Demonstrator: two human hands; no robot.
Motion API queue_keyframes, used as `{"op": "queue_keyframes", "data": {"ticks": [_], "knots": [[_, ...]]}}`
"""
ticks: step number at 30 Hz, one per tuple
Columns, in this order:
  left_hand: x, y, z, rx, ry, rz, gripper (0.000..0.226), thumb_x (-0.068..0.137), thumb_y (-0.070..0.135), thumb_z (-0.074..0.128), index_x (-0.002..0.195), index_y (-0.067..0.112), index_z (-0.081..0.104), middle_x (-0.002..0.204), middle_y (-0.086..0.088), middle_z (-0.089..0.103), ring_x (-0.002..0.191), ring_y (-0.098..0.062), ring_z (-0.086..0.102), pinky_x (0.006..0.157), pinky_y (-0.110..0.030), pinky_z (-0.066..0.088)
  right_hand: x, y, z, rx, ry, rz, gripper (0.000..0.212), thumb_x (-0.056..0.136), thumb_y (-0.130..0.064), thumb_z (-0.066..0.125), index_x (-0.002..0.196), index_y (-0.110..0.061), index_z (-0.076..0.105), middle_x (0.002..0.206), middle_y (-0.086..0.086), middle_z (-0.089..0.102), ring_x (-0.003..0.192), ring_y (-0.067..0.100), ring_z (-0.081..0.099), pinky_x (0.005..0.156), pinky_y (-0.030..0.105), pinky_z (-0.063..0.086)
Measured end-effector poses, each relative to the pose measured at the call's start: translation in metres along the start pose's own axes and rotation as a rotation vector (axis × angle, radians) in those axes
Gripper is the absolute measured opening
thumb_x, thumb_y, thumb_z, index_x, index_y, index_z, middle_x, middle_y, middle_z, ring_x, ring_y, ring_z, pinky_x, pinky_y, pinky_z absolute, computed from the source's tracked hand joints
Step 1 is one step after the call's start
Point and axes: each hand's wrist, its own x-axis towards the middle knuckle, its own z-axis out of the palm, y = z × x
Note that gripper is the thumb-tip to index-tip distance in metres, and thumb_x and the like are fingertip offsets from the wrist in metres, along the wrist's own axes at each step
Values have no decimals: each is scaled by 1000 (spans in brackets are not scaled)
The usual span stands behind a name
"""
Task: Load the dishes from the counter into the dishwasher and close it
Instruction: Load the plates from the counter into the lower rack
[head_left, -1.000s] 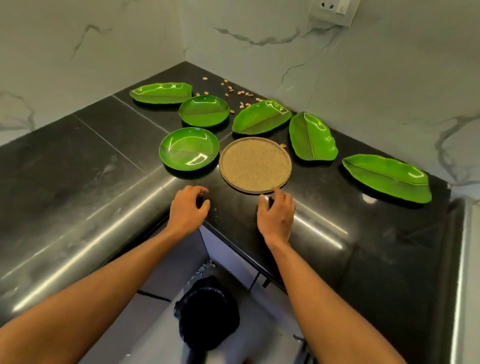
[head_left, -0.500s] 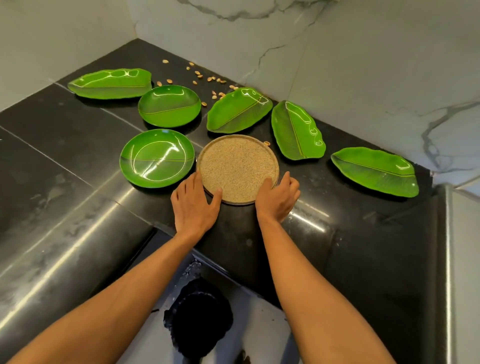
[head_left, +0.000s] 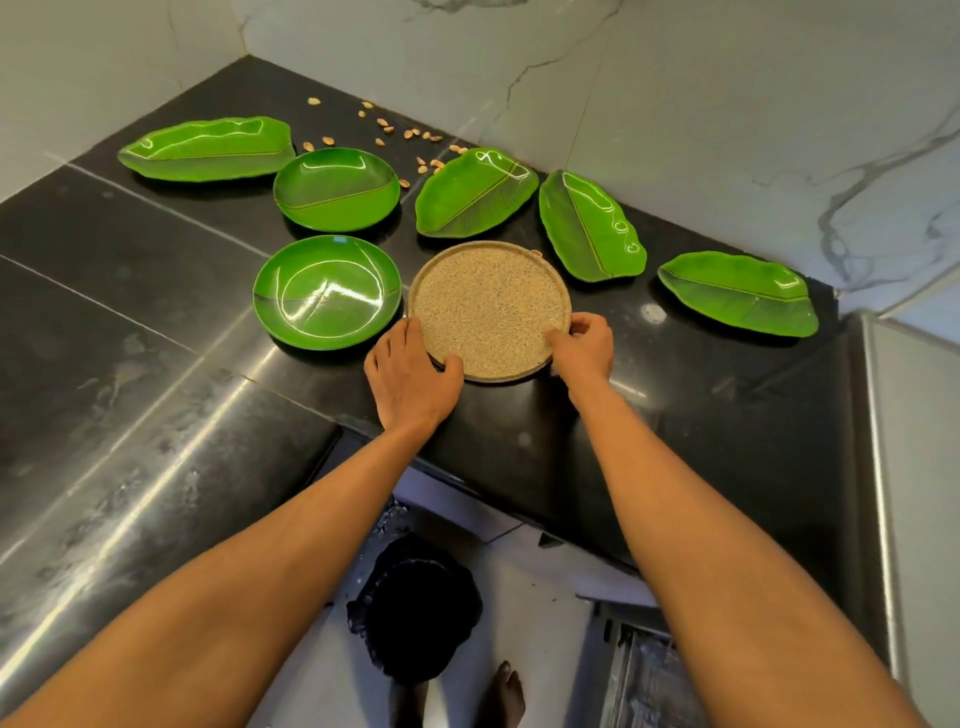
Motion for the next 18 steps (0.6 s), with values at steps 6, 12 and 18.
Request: {"op": "queue_keyframes", "data": {"ticks": [6,12,18], "knots": [[-8,-4,-5,-57,-31,128,66,81,44,59,140,18,45,138,-2,53,132,-25,42,116,-45,23,-30,23,-32,351,-99,136,43,84,0,71,123,-8,54,102,7,71,99,23,69,86,35,57],[-51,-26,-15,-203,-7,295,61,79,33,64,134,10,51,116,-12,62,106,-34,58,92,-46,45,-102,60,-57,554,-102,132,31,88,6,64,113,-12,65,102,7,73,103,26,69,96,42,55],[-169,-38,-22,-465,-28,166,57,86,24,65,140,22,46,120,0,53,113,-17,50,93,-33,40,-182,94,-113,669,-159,133,36,90,12,56,121,-6,61,103,8,70,95,20,67,89,37,55]]}}
